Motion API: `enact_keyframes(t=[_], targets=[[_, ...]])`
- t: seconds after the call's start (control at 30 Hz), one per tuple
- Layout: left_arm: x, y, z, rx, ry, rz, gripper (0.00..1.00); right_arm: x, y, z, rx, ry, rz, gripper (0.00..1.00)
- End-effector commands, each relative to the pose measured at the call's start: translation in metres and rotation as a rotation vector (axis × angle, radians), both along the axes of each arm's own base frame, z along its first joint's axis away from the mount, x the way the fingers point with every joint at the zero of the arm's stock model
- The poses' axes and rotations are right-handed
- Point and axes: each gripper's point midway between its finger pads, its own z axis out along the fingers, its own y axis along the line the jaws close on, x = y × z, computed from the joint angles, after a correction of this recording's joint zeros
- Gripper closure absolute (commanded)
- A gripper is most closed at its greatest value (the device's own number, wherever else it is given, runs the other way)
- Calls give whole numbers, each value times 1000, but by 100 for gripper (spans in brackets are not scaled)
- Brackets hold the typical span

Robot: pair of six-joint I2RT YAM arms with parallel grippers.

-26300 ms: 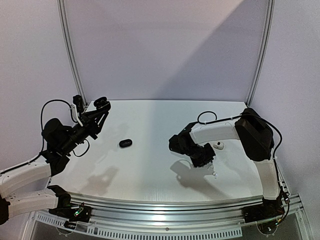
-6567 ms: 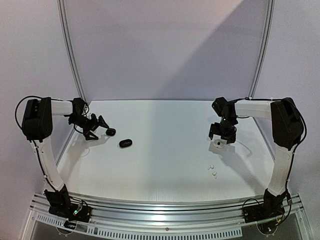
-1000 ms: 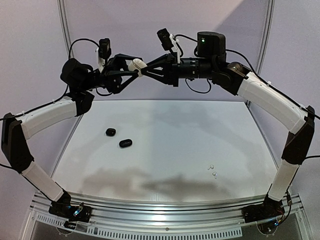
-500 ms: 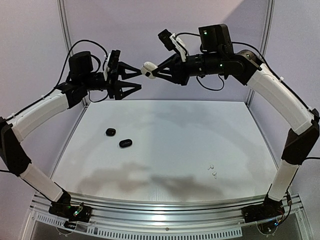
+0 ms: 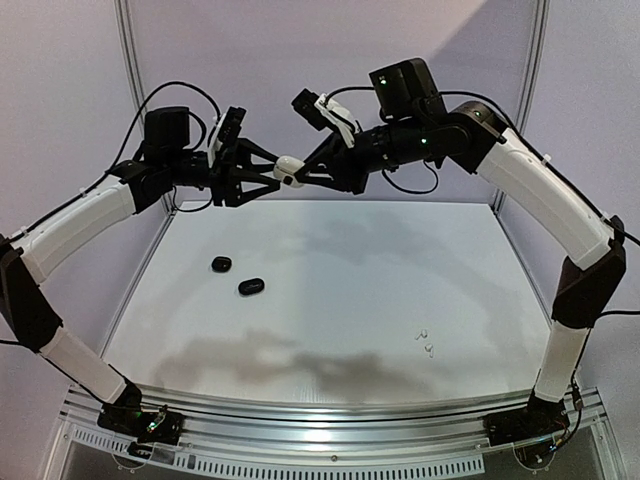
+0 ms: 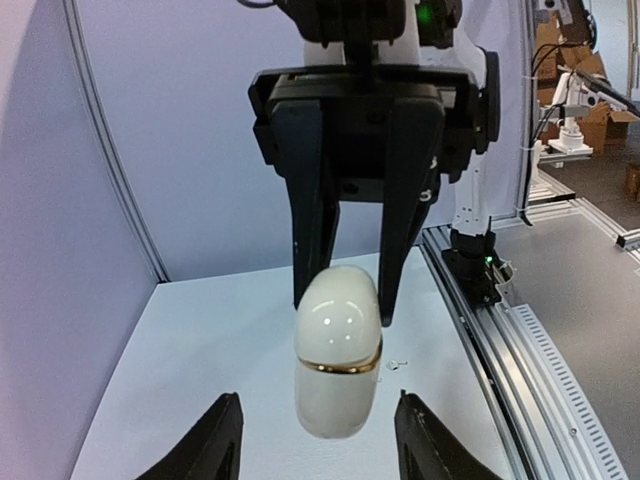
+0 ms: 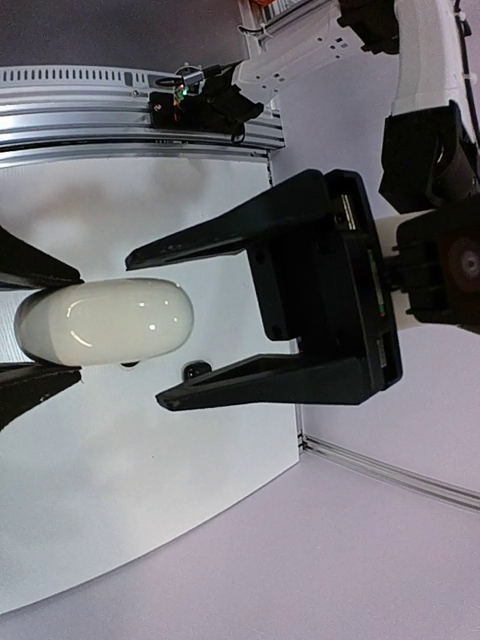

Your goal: Insert the wireless bluetooth earbuds into the charging case

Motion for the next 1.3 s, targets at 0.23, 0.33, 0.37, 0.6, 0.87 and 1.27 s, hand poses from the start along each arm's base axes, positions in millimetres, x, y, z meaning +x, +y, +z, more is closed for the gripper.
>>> enact_keyframes(t=[0.23, 0.33, 0.37, 0.6, 0.87, 1.27], targets=[[-15, -7, -6, 55, -5, -35, 56, -6, 1, -5, -90, -51, 1, 100], [-17, -9, -6, 55, -18, -39, 58, -3, 0, -11, -116, -49, -14, 100], [-18, -10, -7, 56, -23, -41, 58, -3, 0, -12, -120, -48, -16, 100], [-21, -16, -12, 69, -32, -58, 68, -4, 1, -15, -138, -62, -19, 100], [-17, -16, -20, 88, 1, -47, 63, -6, 2, -4, -102, -69, -17, 100], [-13, -17, -31, 120, 25, -41, 73, -6, 0, -1, -98, -72, -22, 100]])
